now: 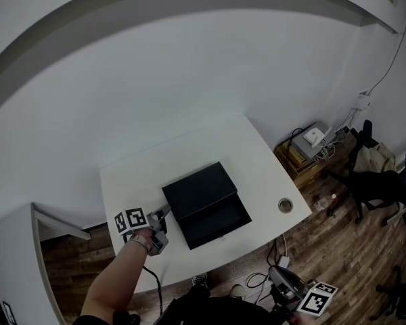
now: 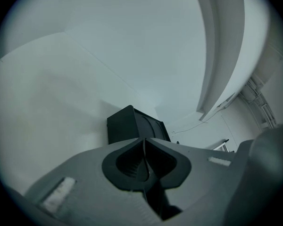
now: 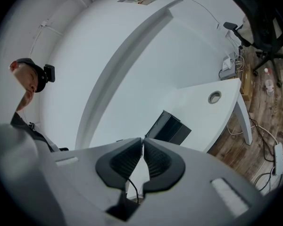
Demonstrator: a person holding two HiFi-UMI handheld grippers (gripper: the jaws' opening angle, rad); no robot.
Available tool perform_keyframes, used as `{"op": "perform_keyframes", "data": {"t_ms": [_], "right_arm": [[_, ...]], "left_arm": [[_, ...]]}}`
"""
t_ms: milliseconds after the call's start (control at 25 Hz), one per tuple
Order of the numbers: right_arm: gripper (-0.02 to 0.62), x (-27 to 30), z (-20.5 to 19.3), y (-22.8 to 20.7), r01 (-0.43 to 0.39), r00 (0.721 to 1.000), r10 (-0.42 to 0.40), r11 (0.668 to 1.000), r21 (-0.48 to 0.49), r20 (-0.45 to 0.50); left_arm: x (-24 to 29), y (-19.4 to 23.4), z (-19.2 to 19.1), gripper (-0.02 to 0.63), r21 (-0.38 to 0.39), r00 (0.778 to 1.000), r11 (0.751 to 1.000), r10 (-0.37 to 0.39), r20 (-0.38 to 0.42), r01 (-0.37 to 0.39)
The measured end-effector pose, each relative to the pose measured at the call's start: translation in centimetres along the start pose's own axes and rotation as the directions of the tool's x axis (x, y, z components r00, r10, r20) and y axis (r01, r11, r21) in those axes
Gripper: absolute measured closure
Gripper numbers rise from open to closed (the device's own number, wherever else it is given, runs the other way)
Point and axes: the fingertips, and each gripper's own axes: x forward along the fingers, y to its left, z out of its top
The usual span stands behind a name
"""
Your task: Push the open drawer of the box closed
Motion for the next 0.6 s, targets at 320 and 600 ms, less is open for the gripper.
{"op": "perform_keyframes", "data": {"t_ms": [320,600], "right_arm": [[0.572,1.1,0.1,0.2,-0.012,1.0,0.012,1.0,0.001,-0.014],[0.572,2.5,-1.4,-1.0,0.013,0.996,-0.014,1.0,-0.006,-0.084]], "left_arm": [[0.1,-0.1,0.0,0.549,0.0,0.999,1.0,0.031,-0.03,-0.031],[1.4,1.6,-0.1,0.491,-0.022,0.994,0.997,0.075,-0.074,-0.076]]}}
